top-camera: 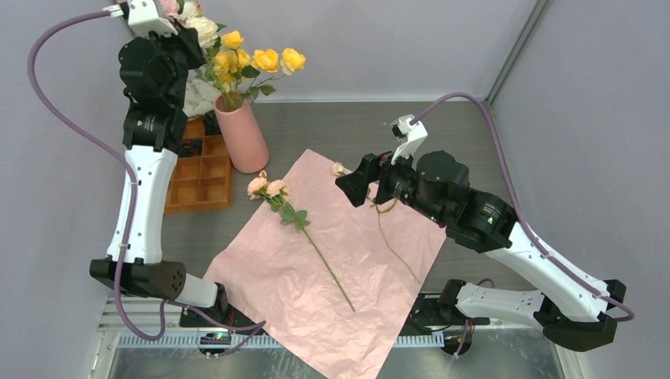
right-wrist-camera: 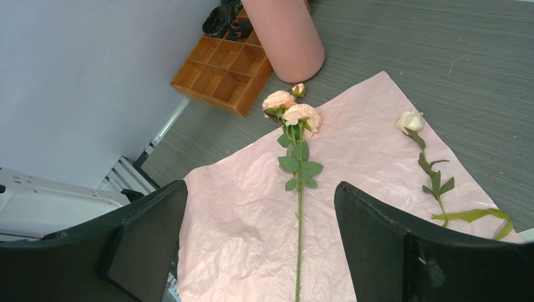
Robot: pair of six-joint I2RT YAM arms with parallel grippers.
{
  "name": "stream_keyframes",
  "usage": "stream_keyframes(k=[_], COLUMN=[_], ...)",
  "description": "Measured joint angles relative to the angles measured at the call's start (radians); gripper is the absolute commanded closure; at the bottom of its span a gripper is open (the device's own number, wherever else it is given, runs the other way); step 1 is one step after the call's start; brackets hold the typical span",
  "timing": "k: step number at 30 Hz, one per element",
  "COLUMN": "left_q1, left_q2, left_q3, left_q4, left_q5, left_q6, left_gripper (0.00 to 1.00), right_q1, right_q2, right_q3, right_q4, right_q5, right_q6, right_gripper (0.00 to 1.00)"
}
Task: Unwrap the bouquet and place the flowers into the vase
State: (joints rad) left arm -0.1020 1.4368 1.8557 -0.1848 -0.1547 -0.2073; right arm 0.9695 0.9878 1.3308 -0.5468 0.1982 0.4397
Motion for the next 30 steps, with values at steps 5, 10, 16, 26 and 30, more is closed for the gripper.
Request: stream_keyframes(k=[5,10,16,26,30], left_q1=[0.002,0.002,0.003,0.002,0.003], left_q2=[0.000,0.000,-0.023,-0.255,-0.438], left_q3=[-0.054,-0.063,-0.151,-0.197,-0.169], left_q4=[-0.014,-0.050,-0.129,-0.435,-0.542], left_q5=[0.041,0.079,0.099,0.131,0.151], left_q6=[-0.015,-0.032,-0.057,-0.181,-0.230], left_gripper=[0.51,0.39,0.41,0.47,0.47], right_q1=[0.000,0.000,0.000,0.000,0.000], right_q2=[0.001,0.018,0.067,0.242,0.397], right_q3=[-0.019,-0.032,-0.062,-0.117,-0.120], right_q4=[0.000,0.002,0.019,0.046,0.045], right_q5=[-0.002,-0.009,-0.040,-0.063,-0.074], right_q6=[0.003,0.005,0.019,0.054,0.066], right_gripper=[0.07,0.07,0.07,0.23,0.40])
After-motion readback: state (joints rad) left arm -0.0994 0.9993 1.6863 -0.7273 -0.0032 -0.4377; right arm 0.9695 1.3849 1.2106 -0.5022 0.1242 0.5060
